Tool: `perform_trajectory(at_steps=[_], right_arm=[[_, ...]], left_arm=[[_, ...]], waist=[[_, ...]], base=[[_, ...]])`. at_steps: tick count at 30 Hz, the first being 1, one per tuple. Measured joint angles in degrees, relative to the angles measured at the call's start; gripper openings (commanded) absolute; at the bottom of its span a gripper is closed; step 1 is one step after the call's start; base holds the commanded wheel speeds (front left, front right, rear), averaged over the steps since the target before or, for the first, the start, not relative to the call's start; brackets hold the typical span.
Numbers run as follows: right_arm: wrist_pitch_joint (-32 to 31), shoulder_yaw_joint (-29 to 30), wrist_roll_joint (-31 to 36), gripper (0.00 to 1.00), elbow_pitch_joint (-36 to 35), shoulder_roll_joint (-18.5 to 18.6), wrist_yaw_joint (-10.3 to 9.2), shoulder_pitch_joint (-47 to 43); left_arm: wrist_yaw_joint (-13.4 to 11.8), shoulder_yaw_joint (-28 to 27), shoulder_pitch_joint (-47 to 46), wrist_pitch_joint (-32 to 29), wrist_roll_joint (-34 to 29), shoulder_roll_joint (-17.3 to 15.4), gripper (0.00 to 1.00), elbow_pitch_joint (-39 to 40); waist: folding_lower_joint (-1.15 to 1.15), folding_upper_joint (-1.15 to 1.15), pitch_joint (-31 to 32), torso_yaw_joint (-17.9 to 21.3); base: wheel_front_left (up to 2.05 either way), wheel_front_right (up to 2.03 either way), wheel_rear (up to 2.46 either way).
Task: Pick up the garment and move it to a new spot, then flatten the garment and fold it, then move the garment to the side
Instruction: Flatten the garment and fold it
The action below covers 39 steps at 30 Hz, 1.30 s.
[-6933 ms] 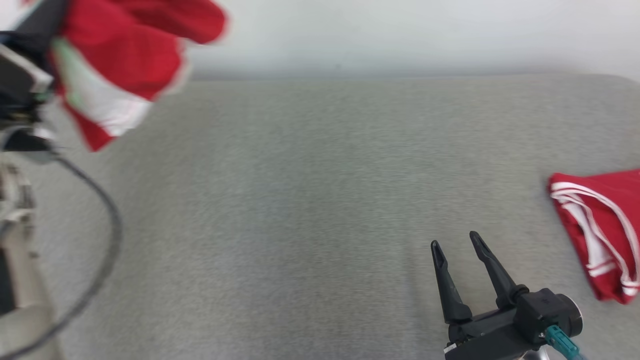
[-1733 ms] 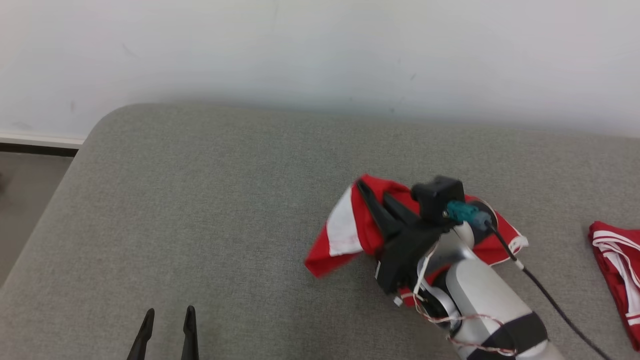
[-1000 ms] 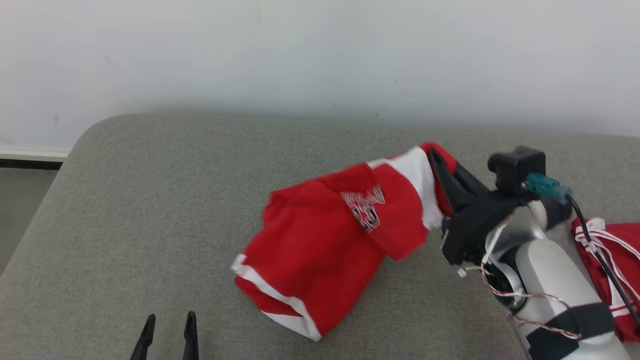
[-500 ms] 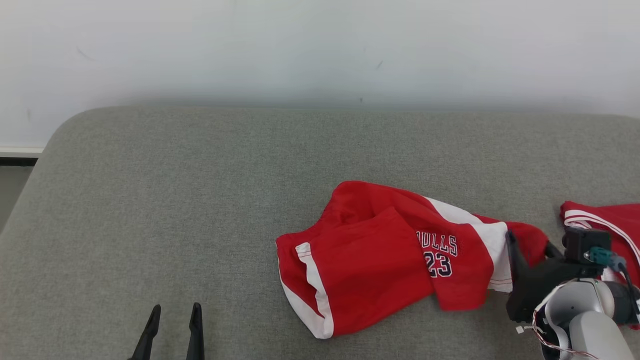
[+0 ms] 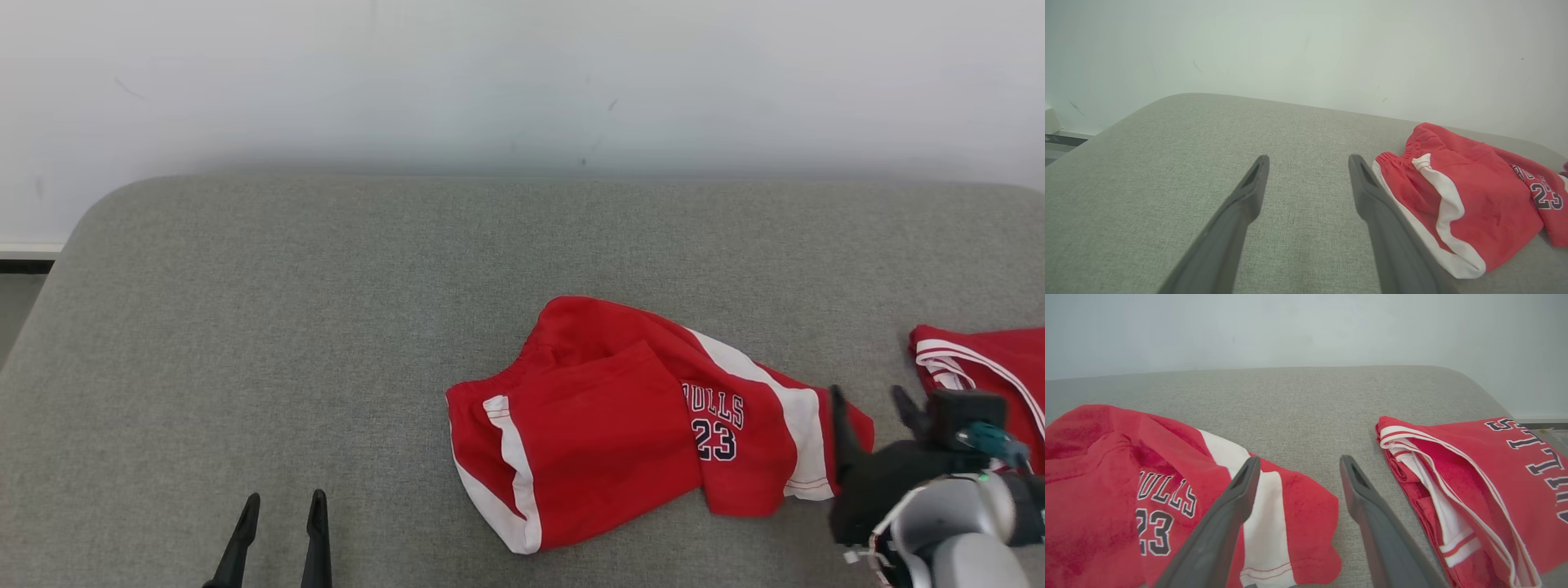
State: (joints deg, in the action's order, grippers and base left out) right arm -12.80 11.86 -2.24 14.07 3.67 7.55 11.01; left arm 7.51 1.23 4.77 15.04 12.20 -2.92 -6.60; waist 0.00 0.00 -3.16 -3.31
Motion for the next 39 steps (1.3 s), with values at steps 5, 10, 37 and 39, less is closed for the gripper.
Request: perform_trajectory(at_steps=[5, 10, 37, 39], right_arm=[[-3.14, -10.49, 0.10, 1.00, -4.00, -0.45, 0.00, 0.74], [-6.01, -23.96, -1.42, 1.00, -2.99, -0.68, 0.00, 4.39], [-5.27, -35.90, 3.46, 0.24, 15.22, -0.78, 0.00, 13.34], [-4.91, -35.12, 3.50, 0.00, 15.51, -0.80, 0.00, 13.24]], left_arm=[[0.00, -0.09, -0.04, 0.01, 0.09, 0.01, 1.00, 0.00], [0.00, 0.64, -0.25, 0.01, 0.44, 0.00, 1.00, -0.09], [0.00, 2.53, -0.64, 0.01, 0.91, 0.01, 1.00, -0.68], [0.00, 2.40, -0.60, 0.01, 0.93, 0.00, 1.00, -0.70]], waist=[[0.00, 0.00, -0.17, -0.08], [0.00, 0.00, -0.32, -1.27], [0.00, 0.00, -1.57, -9.35], [0.00, 0.00, -1.50, -9.17]], base=[[0.00, 0.00, 0.00], [0.00, 0.00, 0.00], [0.00, 0.00, 0.00], [0.00, 0.00, 0.00]])
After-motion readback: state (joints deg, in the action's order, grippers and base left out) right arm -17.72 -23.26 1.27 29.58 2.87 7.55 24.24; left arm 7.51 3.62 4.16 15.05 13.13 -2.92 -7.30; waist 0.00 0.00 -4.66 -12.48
